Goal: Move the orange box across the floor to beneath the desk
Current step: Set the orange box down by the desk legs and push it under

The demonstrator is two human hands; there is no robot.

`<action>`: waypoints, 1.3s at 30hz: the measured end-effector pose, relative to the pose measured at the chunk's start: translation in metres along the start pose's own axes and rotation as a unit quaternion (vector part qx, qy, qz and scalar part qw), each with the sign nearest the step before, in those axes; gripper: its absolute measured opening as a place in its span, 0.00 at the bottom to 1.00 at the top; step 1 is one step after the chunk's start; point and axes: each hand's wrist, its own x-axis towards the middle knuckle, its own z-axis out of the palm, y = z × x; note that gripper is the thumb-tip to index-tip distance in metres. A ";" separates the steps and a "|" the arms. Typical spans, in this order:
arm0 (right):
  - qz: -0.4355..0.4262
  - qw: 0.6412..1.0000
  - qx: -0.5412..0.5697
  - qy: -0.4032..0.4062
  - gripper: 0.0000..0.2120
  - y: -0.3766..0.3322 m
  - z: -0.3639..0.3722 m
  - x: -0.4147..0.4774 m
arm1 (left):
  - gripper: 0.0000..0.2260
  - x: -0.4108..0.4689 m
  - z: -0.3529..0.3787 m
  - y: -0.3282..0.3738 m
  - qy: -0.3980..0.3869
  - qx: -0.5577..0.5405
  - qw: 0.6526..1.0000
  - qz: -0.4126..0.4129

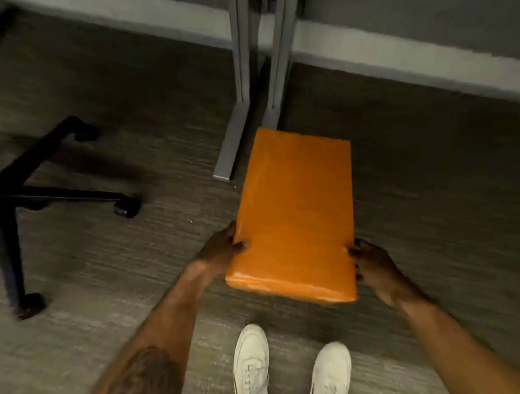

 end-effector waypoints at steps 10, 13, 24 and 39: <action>0.012 1.000 0.020 0.012 0.17 0.043 -0.023 0.121 | 0.24 0.121 0.035 -0.010 -0.026 0.046 0.998 0.029; 0.014 1.000 0.005 0.025 0.19 0.047 -0.033 0.150 | 0.23 0.153 0.048 -0.017 -0.006 0.067 0.997 0.039; 0.022 0.999 0.024 0.038 0.08 0.053 -0.035 0.216 | 0.21 0.210 0.063 -0.035 0.034 0.059 0.997 0.045; 0.085 0.986 0.136 0.048 0.24 0.096 0.007 0.176 | 0.16 0.175 0.094 -0.088 0.085 -0.175 0.980 -0.049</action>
